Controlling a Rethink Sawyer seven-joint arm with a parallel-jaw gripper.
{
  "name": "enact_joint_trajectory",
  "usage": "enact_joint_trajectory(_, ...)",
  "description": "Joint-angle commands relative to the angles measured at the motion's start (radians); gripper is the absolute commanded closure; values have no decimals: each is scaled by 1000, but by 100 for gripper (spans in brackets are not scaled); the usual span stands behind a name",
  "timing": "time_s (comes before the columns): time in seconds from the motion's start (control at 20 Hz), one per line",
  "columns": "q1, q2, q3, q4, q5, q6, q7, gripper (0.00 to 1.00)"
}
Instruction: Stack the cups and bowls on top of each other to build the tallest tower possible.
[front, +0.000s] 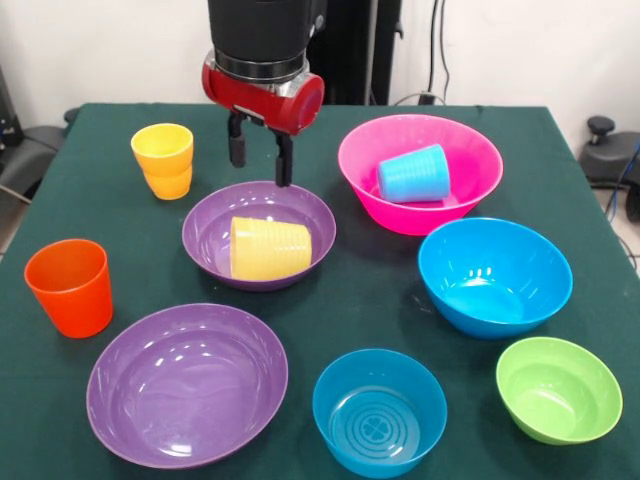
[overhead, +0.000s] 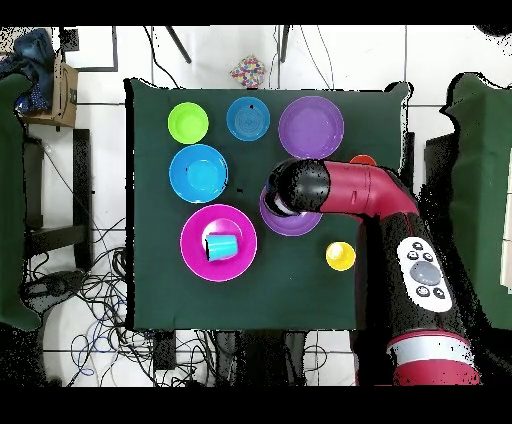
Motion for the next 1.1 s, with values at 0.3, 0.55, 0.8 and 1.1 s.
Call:
enact_joint_trajectory(0.3,56,41,-28,33,-111,69,-85,0)
enact_joint_trajectory(0.55,60,64,-22,37,-144,39,-119,0)
enact_joint_trajectory(0.8,55,73,-22,54,-159,12,-102,0)
enact_joint_trajectory(1.1,48,85,-15,58,-167,6,-95,0)
